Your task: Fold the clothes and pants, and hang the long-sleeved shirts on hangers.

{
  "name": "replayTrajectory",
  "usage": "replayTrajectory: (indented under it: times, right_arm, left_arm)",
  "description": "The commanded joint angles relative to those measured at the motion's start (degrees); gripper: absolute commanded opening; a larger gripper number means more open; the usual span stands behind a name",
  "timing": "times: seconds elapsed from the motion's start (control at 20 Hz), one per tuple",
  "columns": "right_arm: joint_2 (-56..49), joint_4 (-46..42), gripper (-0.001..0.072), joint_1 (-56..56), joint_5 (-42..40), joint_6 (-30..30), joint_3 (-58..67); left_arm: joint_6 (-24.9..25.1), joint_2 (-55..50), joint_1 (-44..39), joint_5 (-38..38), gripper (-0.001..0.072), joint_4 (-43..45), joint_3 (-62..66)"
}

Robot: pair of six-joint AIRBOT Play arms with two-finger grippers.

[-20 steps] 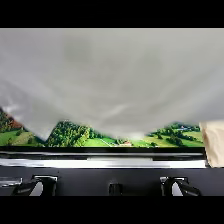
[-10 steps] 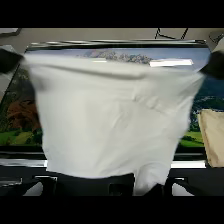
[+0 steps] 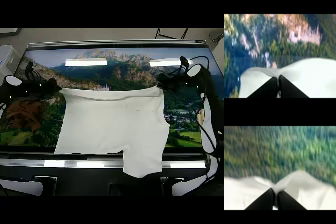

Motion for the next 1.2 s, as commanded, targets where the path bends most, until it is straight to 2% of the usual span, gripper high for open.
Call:
replayTrajectory:
  times: [0.0, 0.1, 0.35, 0.45, 0.55, 0.7, 0.8, 1.0, 1.15]
  right_arm:
    - [-3.08, 0.79, 0.0041, 0.37, -17.16, 0.52, -0.33]
    - [-4.87, 0.94, 0.0041, 0.37, -17.22, 0.57, -0.33]
    - [-7.08, 5.51, 0.0041, 0.37, -13.6, 0.5, -0.09]
    - [-5.55, 3.54, 0.0042, 0.31, -8.66, -0.13, 2.67]
    - [-2.73, 0.46, 0.0042, 0.31, 2.23, -0.15, 5.14]
    - [0.92, -4.87, 0.0042, 0.39, 24.5, -0.11, 5.31]
    - [0.94, -7.69, 0.0042, 0.37, 34.62, -0.09, 3.13]
    - [0.94, -10.73, 0.0042, 0.37, 35.54, 1.66, -4.42]
    - [0.94, -10.78, 0.0042, 0.37, 34.58, 2.32, -6.67]
  left_arm:
    - [0.07, -4.02, -0.85, 9.57, 0.002, -0.28, 2.25]
    - [0.42, -4.96, -1.64, 11.76, 0.002, -0.26, 2.23]
    - [0.24, -7.5, -2.6, 9.57, 0.002, -0.28, 2.51]
    - [3.06, -6.27, -1.36, 6.25, 0.002, -0.26, 4.9]
    - [4.76, -5.07, 0.92, -3.5, 0.002, -0.24, 8.52]
    - [4.74, -5.07, 4.17, -24.3, 0.002, 0.15, 10.78]
    - [4.72, -5.18, 4.13, -32.76, 0.0019, 5.18, 7.76]
    - [4.72, -5.2, 3.23, -34.58, 0.0019, 15.5, 0.15]
    - [4.74, -5.33, 2.95, -33.0, 0.0019, 15.61, -2.54]
